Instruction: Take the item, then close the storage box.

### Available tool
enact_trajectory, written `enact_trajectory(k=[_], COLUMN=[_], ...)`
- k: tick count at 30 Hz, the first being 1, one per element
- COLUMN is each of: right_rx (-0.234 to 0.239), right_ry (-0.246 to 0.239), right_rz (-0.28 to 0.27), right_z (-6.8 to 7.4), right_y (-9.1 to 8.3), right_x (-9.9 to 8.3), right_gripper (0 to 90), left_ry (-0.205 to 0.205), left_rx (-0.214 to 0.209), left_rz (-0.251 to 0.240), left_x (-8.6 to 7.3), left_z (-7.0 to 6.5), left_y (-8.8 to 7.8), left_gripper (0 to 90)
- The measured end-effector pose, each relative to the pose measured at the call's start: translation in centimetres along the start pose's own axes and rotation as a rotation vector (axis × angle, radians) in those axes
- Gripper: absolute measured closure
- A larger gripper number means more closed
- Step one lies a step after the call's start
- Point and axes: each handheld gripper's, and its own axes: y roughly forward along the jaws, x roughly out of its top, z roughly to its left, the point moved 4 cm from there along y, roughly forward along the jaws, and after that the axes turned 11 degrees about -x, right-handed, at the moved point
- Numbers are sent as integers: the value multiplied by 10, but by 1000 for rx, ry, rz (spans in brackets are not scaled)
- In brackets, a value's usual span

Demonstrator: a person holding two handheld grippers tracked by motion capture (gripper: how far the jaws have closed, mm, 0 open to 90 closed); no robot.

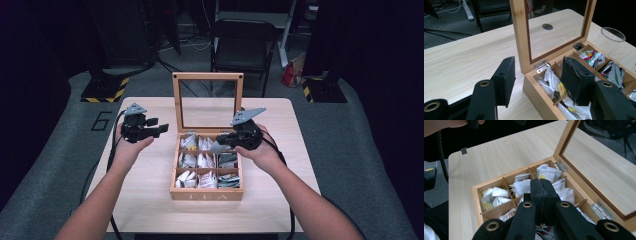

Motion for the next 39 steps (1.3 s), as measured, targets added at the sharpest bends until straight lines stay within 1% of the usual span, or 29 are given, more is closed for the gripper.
enact_trajectory(k=[3, 4, 6, 10, 14, 16, 17, 19, 21, 27, 29, 30, 34, 36, 37, 39], right_rx=[-14, -15, -26, -45, -60, -68, -72, -82, -92, -130, -141, -148, -176, -191, -199, -214], right_ry=[9, 3, 15, 17, 32, 25, 36, 35, 43, 64, 61, 70, 83, 85, 97, 100], right_rz=[0, 3, 5, 3, 12, 10, 14, 12, 15, 20, 22, 25, 31, 29, 29, 28], right_z=[-4, -6, -8, -15, -21, -25, -26, -30, -33, -48, -53, -55, -65, -70, -72, -77], right_y=[-3, -4, -6, -9, -12, -14, -15, -17, -19, -24, -26, -27, -30, -31, -33, -34], right_x=[-1, -2, -2, -4, -7, -9, -9, -10, -12, -16, -17, -18, -21, -23, -23, -25], right_gripper=[897, 897, 897, 897, 898, 897, 898, 897, 897, 898, 897, 898, 897, 897, 897, 898], left_ry=[-1, -1, -1, -1, -2, -3, -4, -3, -2, -3, -3, -4, -7, -6, -8, -8], left_rx=[2, 2, 3, 3, 3, 4, 4, 4, 3, 4, 4, 4, 5, 3, 5, 5], left_rz=[-1, 0, -1, 2, 2, 0, 0, 0, 1, 4, 9, 8, 3, 4, 1, 4], left_x=[0, 0, 0, -1, -1, -1, -1, -1, -1, -2, -3, -3, -3, -3, -3, -4], left_z=[0, 1, 1, 2, 1, 1, 1, 1, 1, 1, 2, 2, 2, 2, 3, 3], left_y=[-1, -1, -1, -1, -1, 0, 0, 0, 0, 1, 0, 0, 1, 0, 1, 1], left_gripper=[450, 450, 450, 450, 450, 450, 450, 450, 450, 450, 450, 450, 447, 445, 445, 443])
